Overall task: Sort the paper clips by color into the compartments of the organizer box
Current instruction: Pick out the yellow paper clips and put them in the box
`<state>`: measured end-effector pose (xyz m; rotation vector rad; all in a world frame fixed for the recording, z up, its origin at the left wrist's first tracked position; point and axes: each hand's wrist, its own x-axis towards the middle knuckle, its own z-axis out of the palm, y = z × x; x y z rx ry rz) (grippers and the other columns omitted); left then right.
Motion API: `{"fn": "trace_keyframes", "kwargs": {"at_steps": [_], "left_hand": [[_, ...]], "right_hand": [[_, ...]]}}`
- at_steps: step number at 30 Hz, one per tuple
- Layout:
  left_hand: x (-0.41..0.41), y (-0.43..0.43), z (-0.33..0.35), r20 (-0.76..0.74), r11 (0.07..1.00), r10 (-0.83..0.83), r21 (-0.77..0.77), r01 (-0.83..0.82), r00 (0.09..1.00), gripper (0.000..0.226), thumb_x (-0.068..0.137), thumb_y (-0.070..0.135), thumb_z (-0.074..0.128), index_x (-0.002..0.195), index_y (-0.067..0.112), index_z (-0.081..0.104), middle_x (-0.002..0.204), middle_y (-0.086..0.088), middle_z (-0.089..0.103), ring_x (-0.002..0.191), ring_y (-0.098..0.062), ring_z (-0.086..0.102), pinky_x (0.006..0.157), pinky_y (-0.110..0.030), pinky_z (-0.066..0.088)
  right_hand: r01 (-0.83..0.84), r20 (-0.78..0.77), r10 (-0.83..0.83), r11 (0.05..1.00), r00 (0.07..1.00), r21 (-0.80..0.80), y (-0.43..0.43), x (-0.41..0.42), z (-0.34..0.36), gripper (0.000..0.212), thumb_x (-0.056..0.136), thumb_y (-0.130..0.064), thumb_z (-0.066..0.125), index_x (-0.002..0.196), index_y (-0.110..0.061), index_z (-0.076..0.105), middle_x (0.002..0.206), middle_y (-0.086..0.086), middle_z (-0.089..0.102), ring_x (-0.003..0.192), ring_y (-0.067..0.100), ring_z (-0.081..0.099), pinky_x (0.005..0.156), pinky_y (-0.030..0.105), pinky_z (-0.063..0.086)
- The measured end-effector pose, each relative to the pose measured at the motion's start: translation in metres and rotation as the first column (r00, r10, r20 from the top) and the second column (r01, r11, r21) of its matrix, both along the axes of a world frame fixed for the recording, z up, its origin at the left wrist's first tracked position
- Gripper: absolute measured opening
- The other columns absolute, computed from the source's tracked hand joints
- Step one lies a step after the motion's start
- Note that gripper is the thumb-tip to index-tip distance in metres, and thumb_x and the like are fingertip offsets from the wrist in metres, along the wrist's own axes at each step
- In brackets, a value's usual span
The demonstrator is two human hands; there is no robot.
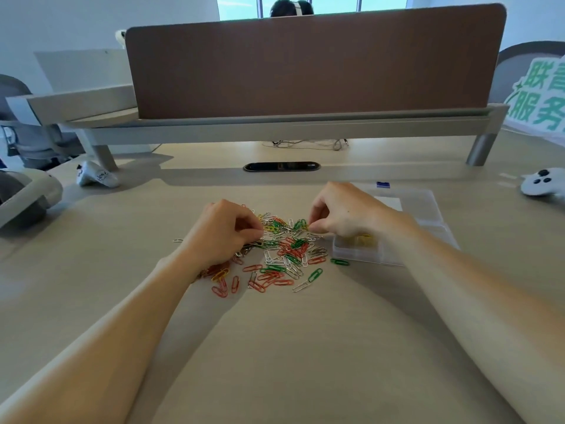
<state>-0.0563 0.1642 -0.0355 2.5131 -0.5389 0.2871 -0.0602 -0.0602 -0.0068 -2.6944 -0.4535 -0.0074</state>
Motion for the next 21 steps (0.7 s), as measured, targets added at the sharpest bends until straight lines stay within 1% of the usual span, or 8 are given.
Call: {"fn": "trace_keyframes", "kwargs": {"at_steps": [2,4,7,10,13,15,17,21], "left_hand": [[0.0,0.002,0.002,-0.018,0.999,-0.004,-0.047,0.003,1.0,0.004,0.081,0.02,0.074,0.085,0.021,0.075,0.077,0.014,0.069,0.071,0.006,0.062,0.065,-0.002,0.045],[-0.002,0.004,0.005,-0.086,0.997,-0.043,-0.068,0.037,0.995,0.005,0.081,0.02,0.074,0.086,0.02,0.076,0.079,0.01,0.071,0.072,0.002,0.064,0.067,-0.006,0.049],[-0.006,0.006,0.01,-0.189,0.995,-0.101,0.0,0.103,0.977,0.009,0.085,0.028,0.069,0.087,0.023,0.077,0.08,0.011,0.073,0.075,-0.003,0.065,0.07,-0.015,0.052],[-0.004,0.009,0.01,-0.144,0.996,-0.056,0.065,0.066,0.988,0.009,0.086,0.028,0.067,0.091,0.026,0.075,0.084,0.014,0.069,0.079,-0.004,0.062,0.07,-0.014,0.047],[-0.004,0.009,0.006,-0.088,0.982,-0.037,0.179,0.052,0.995,0.014,0.084,0.029,0.07,0.098,0.031,0.072,0.088,0.015,0.064,0.08,-0.003,0.056,0.069,-0.017,0.042],[-0.005,0.006,0.005,-0.073,0.976,-0.037,0.214,0.052,0.997,0.014,0.085,0.027,0.069,0.098,0.031,0.073,0.085,0.016,0.061,0.075,0.003,0.051,0.064,-0.009,0.034],[-0.005,0.004,0.004,-0.04,0.977,-0.018,0.212,0.026,0.999,0.01,0.085,0.025,0.07,0.094,0.028,0.074,0.082,0.016,0.06,0.07,0.005,0.048,0.06,-0.005,0.03],[-0.002,0.006,0.002,-0.006,0.988,0.013,0.155,-0.012,1.0,0.005,0.084,0.024,0.071,0.086,0.027,0.075,0.078,0.018,0.063,0.069,0.004,0.051,0.057,-0.003,0.032]], "right_hand": [[-0.016,-0.012,0.016,0.999,1.0,0.035,0.0,0.0,0.001,0.007,0.083,-0.018,0.075,0.089,-0.016,0.077,0.081,-0.006,0.071,0.075,0.006,0.064,0.065,0.021,0.047],[-0.022,-0.03,0.025,0.997,0.999,0.074,0.0,0.0,0.002,0.006,0.082,-0.018,0.076,0.088,-0.017,0.076,0.08,-0.008,0.071,0.076,0.006,0.065,0.068,0.022,0.049],[-0.047,-0.056,0.053,0.994,0.997,0.102,0.001,-0.001,0.002,0.011,0.084,-0.015,0.074,0.095,-0.017,0.076,0.081,-0.01,0.069,0.077,0.004,0.063,0.071,0.022,0.048],[-0.074,-0.079,0.083,0.991,0.993,0.107,0.004,-0.001,0.002,0.017,0.088,-0.014,0.069,0.103,-0.018,0.075,0.082,-0.013,0.067,0.075,-0.001,0.06,0.066,0.017,0.044],[-0.077,-0.059,0.084,0.991,0.995,0.108,0.006,-0.001,0.0,0.012,0.088,-0.017,0.069,0.097,-0.018,0.076,0.075,-0.018,0.064,0.071,-0.003,0.059,0.062,0.014,0.041],[-0.071,-0.038,0.076,0.991,0.996,0.116,0.007,-0.001,-0.001,0.009,0.088,-0.021,0.069,0.093,-0.019,0.077,0.071,-0.02,0.063,0.068,-0.003,0.058,0.059,0.014,0.038],[-0.068,-0.029,0.072,0.99,0.997,0.124,0.008,-0.001,-0.002,0.008,0.088,-0.023,0.07,0.09,-0.02,0.077,0.07,-0.021,0.062,0.066,-0.003,0.058,0.058,0.013,0.037],[-0.073,-0.023,0.076,0.99,0.997,0.118,0.01,-0.001,-0.003,0.007,0.085,-0.023,0.073,0.09,-0.019,0.077,0.072,-0.018,0.065,0.068,-0.002,0.06,0.061,0.015,0.042]]}}
